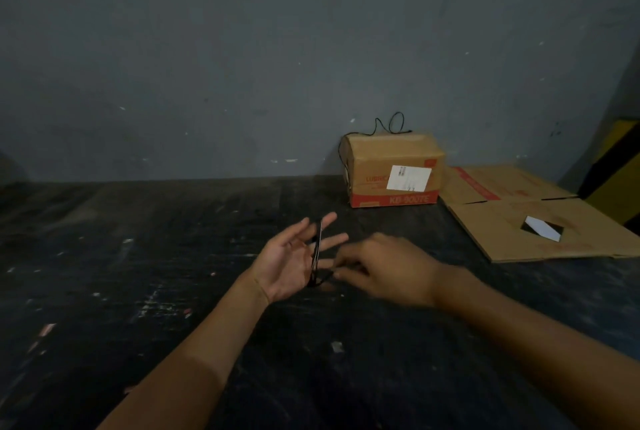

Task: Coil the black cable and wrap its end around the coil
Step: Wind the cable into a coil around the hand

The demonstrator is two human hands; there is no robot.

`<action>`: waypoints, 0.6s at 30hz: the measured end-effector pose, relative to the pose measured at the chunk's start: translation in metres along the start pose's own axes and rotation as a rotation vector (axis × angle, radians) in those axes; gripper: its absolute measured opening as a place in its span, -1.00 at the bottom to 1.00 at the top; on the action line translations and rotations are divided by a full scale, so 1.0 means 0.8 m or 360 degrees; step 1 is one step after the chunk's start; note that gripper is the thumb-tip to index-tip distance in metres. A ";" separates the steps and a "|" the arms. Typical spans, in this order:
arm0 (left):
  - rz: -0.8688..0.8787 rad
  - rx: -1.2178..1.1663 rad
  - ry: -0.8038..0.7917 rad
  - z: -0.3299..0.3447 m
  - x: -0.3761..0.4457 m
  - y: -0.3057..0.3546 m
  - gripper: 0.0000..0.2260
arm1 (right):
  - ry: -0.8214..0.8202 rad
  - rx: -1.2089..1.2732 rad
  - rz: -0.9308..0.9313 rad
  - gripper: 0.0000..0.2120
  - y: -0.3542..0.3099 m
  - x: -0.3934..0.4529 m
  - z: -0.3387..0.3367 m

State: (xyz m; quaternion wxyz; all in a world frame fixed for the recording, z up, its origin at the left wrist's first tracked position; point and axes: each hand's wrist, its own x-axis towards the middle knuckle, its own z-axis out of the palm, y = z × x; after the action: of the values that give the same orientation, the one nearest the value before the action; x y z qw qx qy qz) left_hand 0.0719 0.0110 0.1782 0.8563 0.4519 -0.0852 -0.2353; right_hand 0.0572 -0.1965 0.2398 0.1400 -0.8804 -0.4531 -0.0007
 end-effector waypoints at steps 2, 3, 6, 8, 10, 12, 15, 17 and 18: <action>-0.0092 0.0076 -0.0038 0.005 -0.001 -0.008 -0.51 | 0.0044 -0.0021 0.0018 -0.89 0.010 0.008 -0.028; -0.0136 0.0132 -0.0045 0.007 -0.002 -0.011 -0.51 | 0.0088 -0.0037 0.0021 -0.90 0.016 0.012 -0.042; -0.0237 0.0232 -0.0113 0.015 -0.004 -0.015 -0.55 | 0.0252 -0.0069 0.0048 -0.94 0.029 0.021 -0.077; -0.0284 0.0281 -0.0152 0.019 -0.004 -0.016 -0.58 | 0.0357 -0.0051 0.0059 -0.92 0.039 0.025 -0.093; -0.0295 0.0322 -0.0184 0.022 -0.005 -0.016 -0.60 | 0.0412 -0.0007 0.0076 -0.91 0.049 0.027 -0.101; -0.0286 0.0319 -0.0218 0.025 -0.006 -0.017 -0.61 | 0.0430 0.0043 0.0107 -0.90 0.060 0.027 -0.097; -0.0253 0.0282 -0.0307 0.029 -0.007 -0.016 -0.60 | 0.0486 0.0160 0.0136 -0.92 0.078 0.027 -0.079; -0.0234 0.0254 -0.0372 0.033 -0.007 -0.015 -0.59 | 0.0481 0.0284 0.0163 -0.96 0.092 0.025 -0.064; -0.0226 0.0244 -0.0399 0.035 -0.007 -0.014 -0.58 | 0.0470 0.0336 0.0179 -0.94 0.097 0.024 -0.056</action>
State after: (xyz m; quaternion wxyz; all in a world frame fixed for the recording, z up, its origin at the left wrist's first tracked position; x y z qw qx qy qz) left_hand 0.0535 -0.0124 0.1858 0.7831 0.4880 -0.1771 -0.3424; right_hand 0.1361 -0.2354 0.2661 0.2964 -0.8751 -0.3753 -0.0745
